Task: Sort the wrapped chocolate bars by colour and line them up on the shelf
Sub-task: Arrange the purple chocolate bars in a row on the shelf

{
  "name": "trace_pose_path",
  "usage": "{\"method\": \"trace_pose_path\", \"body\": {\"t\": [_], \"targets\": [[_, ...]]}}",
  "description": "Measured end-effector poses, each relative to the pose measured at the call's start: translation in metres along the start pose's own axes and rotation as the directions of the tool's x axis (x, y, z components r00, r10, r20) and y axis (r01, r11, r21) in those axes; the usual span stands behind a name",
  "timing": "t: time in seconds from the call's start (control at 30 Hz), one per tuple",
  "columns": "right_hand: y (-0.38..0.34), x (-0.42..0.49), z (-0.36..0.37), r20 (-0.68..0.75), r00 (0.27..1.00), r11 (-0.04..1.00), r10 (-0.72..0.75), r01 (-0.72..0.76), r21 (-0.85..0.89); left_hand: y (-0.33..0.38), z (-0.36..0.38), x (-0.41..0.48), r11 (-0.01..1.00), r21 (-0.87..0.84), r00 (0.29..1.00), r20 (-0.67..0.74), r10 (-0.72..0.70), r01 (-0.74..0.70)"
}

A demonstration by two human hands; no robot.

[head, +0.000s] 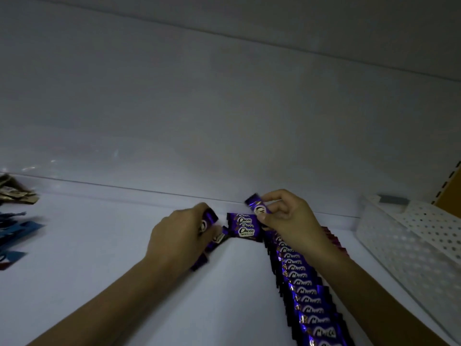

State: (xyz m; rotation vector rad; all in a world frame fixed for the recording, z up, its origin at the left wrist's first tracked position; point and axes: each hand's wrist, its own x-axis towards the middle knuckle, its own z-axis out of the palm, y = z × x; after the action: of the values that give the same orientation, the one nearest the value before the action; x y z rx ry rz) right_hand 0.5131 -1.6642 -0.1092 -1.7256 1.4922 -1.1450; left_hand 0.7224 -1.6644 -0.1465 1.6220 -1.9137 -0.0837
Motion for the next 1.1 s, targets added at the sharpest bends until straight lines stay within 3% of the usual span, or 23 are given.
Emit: {"method": "trace_pose_path", "body": {"t": [0.1, 0.23, 0.37, 0.47, 0.73, 1.0, 1.1], "targets": [[0.001, 0.008, 0.003, 0.078, 0.997, 0.975, -0.010, 0.027, -0.219, 0.001, 0.005, 0.002, 0.985, 0.173, 0.996, 0.087, -0.008, -0.007], [0.002, 0.020, 0.005, 0.143, 0.990, 0.900, 0.020, 0.044, -0.433, -0.004, 0.004, 0.009, 0.978, 0.207, 0.989, 0.143, -0.038, 0.008], [0.005, 0.024, 0.010, 0.174, 0.984, 0.864, 0.038, 0.055, -0.500, -0.015, 0.002, 0.014, 0.994, 0.014, 0.973, 0.207, -0.106, 0.105], [0.012, 0.025, 0.012, 0.216, 0.976, 0.863, 0.035, 0.080, -0.499, -0.021, 0.003, 0.014, 0.971, -0.160, 0.973, 0.175, -0.151, 0.180], [0.014, 0.026, 0.014, 0.276, 0.958, 0.839, -0.078, 0.213, -0.501, -0.020, 0.001, 0.010, 0.873, -0.447, 0.981, 0.093, -0.172, 0.195], [0.008, 0.022, 0.011, 0.329, 0.935, 0.688, -0.130, 0.324, -0.649, -0.019, -0.001, 0.008, 0.836, -0.510, 0.979, 0.098, -0.177, 0.202], [0.007, 0.020, 0.013, 0.313, 0.939, 0.675, -0.144, 0.324, -0.663, -0.018, 0.000, 0.007, 0.833, -0.517, 0.980, 0.090, -0.176, 0.197]]}}
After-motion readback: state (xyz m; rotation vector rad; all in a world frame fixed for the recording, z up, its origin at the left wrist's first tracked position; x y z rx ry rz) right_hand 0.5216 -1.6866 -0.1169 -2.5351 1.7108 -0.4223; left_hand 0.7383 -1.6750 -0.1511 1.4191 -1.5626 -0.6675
